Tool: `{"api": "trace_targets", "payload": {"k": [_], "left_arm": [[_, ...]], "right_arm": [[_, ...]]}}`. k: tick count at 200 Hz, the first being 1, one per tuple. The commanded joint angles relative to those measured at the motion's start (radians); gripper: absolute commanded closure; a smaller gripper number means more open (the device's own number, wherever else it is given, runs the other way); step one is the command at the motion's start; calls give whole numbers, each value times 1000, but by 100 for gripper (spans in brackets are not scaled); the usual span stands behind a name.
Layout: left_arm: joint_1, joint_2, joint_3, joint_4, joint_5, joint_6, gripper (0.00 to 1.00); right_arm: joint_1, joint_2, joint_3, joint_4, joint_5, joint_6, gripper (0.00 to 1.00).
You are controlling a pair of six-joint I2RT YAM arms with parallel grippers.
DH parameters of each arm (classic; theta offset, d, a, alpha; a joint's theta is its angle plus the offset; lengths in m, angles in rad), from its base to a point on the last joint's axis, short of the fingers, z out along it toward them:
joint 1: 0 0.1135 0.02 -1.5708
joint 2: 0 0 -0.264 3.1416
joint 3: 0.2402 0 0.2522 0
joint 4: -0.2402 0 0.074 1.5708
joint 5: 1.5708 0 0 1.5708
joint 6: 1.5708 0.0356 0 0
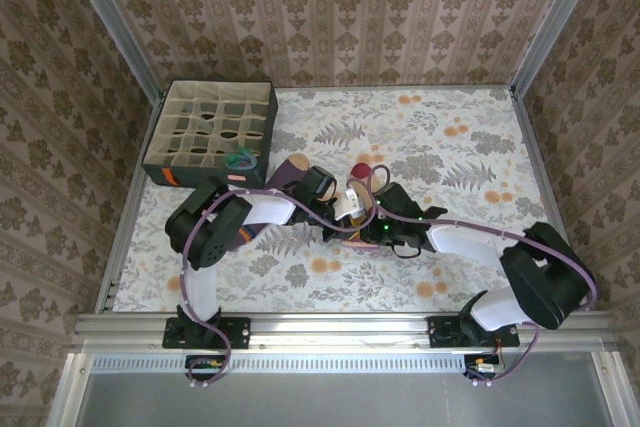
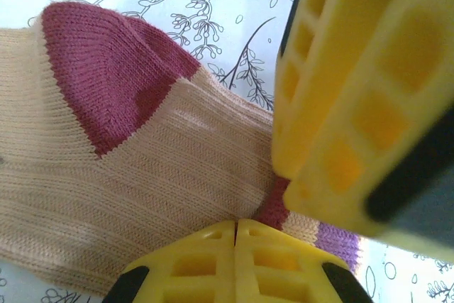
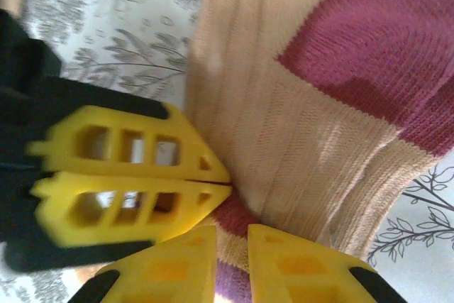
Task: Roll the socks
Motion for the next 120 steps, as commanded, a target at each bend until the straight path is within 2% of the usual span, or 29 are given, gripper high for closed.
{"api": "trace_targets", "payload": {"k": [1, 32, 55, 76, 120], "left_arm": [[4, 59, -26, -106, -87, 2, 98], [7, 37, -49, -77, -87, 25, 97], [14, -14, -86, -27, -90, 59, 90], [27, -82, -141, 55, -88, 97, 82], [45, -247, -317, 314, -119, 192, 71]], "right_arm": [[-12, 76, 26, -27, -20, 46, 87], [-66, 151, 27, -42, -61, 81, 87], [-80, 170, 26, -53, -76, 81, 87], [-85, 169, 23, -61, -77, 78, 87], [-86, 182, 30, -73, -87, 69, 87]]}}
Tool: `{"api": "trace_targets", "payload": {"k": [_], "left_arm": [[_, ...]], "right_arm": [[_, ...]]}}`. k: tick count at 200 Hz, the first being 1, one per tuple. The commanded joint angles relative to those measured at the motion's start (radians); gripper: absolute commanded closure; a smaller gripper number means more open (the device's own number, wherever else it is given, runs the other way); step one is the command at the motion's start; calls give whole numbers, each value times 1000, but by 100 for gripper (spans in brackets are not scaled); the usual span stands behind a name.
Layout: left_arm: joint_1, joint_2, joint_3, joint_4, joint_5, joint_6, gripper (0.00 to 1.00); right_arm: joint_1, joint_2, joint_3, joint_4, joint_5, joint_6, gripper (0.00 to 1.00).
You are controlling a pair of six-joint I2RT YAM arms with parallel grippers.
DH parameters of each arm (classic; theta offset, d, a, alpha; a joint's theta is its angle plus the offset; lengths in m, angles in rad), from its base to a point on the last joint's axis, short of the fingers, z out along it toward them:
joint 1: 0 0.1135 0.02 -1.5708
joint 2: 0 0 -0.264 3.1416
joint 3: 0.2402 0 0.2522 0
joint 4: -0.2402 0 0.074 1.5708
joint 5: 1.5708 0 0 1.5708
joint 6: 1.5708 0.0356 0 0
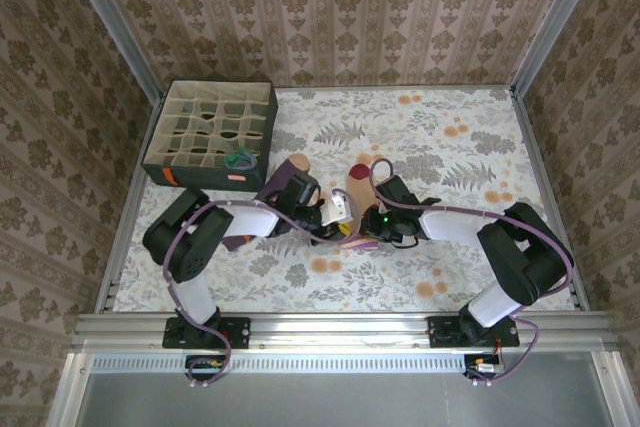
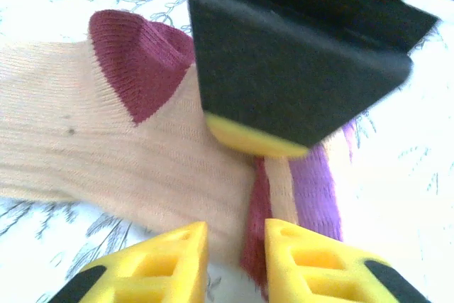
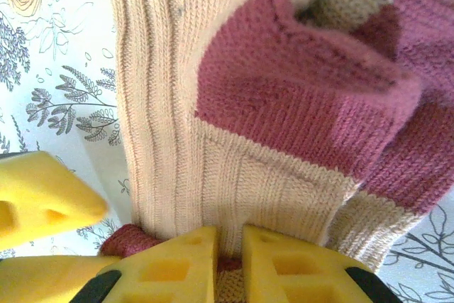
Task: Roll the socks
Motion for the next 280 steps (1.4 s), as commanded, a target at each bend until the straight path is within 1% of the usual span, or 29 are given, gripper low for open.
{"api": "trace_targets", "payload": {"k": [1, 24, 35, 46, 74, 96, 131, 157, 183, 201, 217, 225, 233, 251, 263, 268, 280], "left_arm": [[11, -77, -99, 132, -44, 89, 70], [4, -136, -210, 309, -42, 126, 68], [-16, -151, -258, 390, -70, 140, 66], [-38, -155, -280, 420, -104, 159, 64], [-93, -152, -284, 412, -182, 219, 60], [-117, -140, -271, 409, -198, 253, 60], [-157, -118, -209, 269, -200, 350, 60], [-163, -94, -204, 256, -208, 372, 60], [-167, -57, -180, 205, -218, 391, 61], [-168, -29, -163, 186, -245, 385, 62], [-171, -9, -130, 130, -265, 365, 62], [-170, -9, -112, 91, -268, 351, 64], [-170, -12, -96, 55, -274, 328, 68], [-163, -33, -63, -48, -250, 317, 88], [-146, -46, -40, -121, -199, 312, 97], [-139, -50, -27, -157, -175, 309, 100], [-118, -53, 9, -250, -105, 295, 100]], "right_arm": [[-7, 52, -17, -95, 9, 6, 87], [-6, 63, -14, -98, 2, 3, 87], [-7, 66, -13, -99, -1, 2, 87], [-6, 69, -11, -100, -3, 2, 87], [-7, 78, -7, -102, -9, -1, 88], [-7, 80, -4, -109, -12, -6, 88], [-8, 91, 6, -121, -21, -15, 88], [-8, 98, 15, -127, -30, -24, 88], [-8, 104, 22, -134, -44, -38, 88], [-8, 105, 22, -129, -57, -48, 87], [-8, 99, 16, -105, -80, -60, 87], [-8, 93, 14, -94, -91, -69, 86], [-8, 86, 13, -88, -100, -80, 85], [-8, 59, 10, -73, -110, -110, 83], [-12, 34, 7, -67, -112, -130, 78], [-15, 22, 3, -62, -115, -137, 74], [-26, -12, -14, -34, -126, -154, 69]]}}
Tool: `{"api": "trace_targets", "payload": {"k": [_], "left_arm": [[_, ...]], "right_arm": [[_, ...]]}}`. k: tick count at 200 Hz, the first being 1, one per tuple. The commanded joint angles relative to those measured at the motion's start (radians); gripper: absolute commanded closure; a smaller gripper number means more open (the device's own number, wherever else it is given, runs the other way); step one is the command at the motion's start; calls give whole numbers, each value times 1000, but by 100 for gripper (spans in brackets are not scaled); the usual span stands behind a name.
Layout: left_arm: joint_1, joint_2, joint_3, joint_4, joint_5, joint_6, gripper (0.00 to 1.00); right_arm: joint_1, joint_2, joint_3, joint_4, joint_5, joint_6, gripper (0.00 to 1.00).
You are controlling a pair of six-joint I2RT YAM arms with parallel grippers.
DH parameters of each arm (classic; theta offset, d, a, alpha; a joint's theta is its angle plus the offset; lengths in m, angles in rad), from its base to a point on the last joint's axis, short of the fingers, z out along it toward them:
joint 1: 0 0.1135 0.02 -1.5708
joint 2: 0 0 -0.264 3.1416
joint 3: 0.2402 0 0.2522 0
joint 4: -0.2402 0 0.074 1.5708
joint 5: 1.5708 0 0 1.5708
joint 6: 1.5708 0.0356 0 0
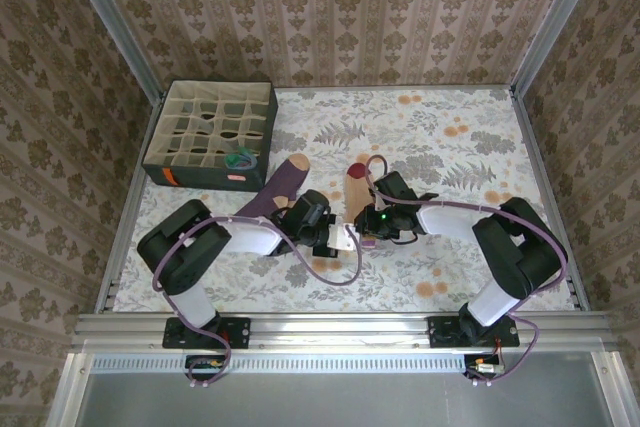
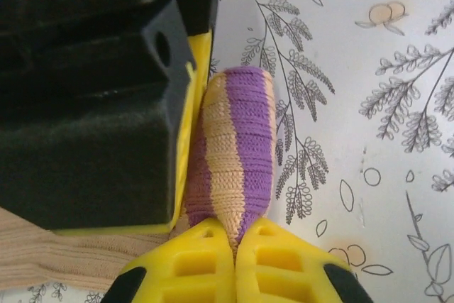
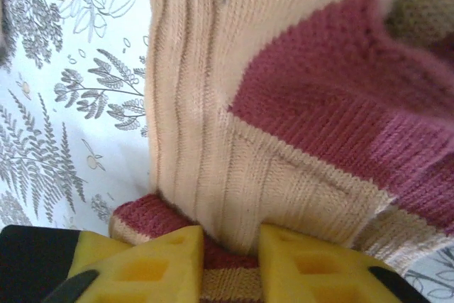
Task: Roll the socks
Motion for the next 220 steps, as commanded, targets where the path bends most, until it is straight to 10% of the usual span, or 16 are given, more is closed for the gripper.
{"api": "trace_targets", "payload": {"k": [1, 76, 220], "left_arm": [[32, -7, 55, -273, 114, -34, 100], [129, 71, 251, -552, 404, -197, 100], [178, 232, 400, -624, 439, -394, 100]], "right_arm": [[-13, -47, -54, -27, -31, -60, 69], [-38, -204, -166, 135, -97, -146, 62], [17, -96, -96, 73, -88, -183, 58]]}}
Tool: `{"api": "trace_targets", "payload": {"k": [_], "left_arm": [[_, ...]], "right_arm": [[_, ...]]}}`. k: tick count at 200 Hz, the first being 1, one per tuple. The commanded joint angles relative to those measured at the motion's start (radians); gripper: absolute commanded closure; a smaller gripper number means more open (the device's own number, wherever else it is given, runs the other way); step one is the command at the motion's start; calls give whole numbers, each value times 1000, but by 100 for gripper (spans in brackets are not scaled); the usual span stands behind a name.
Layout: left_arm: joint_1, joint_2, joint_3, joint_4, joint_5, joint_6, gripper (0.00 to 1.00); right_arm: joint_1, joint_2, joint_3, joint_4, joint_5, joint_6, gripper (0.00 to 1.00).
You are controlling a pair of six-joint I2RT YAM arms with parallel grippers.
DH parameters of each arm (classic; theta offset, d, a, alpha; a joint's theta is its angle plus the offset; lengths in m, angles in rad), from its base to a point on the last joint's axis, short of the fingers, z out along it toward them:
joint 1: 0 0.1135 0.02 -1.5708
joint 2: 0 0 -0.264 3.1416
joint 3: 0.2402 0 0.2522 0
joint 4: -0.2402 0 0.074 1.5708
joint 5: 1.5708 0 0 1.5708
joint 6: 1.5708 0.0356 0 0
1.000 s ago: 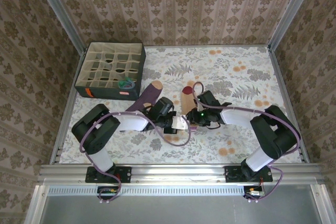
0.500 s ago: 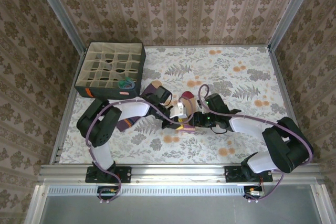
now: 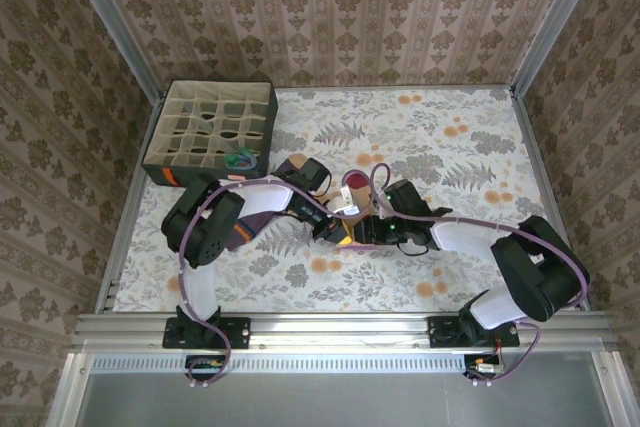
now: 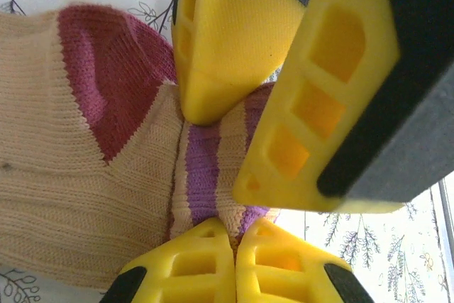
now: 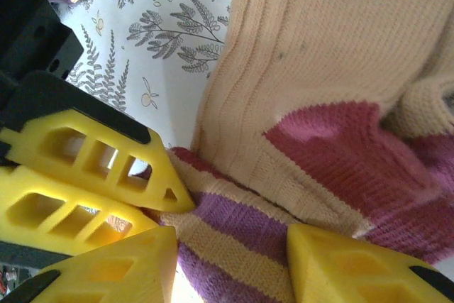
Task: Roll the socks
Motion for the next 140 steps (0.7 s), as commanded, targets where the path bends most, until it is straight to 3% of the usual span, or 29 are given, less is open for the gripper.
{"api": "trace_targets", "payload": {"k": [1, 90, 140], "left_arm": [[10, 18, 14, -11, 2, -49, 100], [42, 42, 0, 38, 21, -130, 100], [48, 31, -25, 101, -30, -195, 100]], "right_arm": [[18, 36, 43, -59, -4, -27, 59], [26, -6, 27, -88, 40, -30, 58], [31, 95, 99, -233, 96, -37, 62]]}}
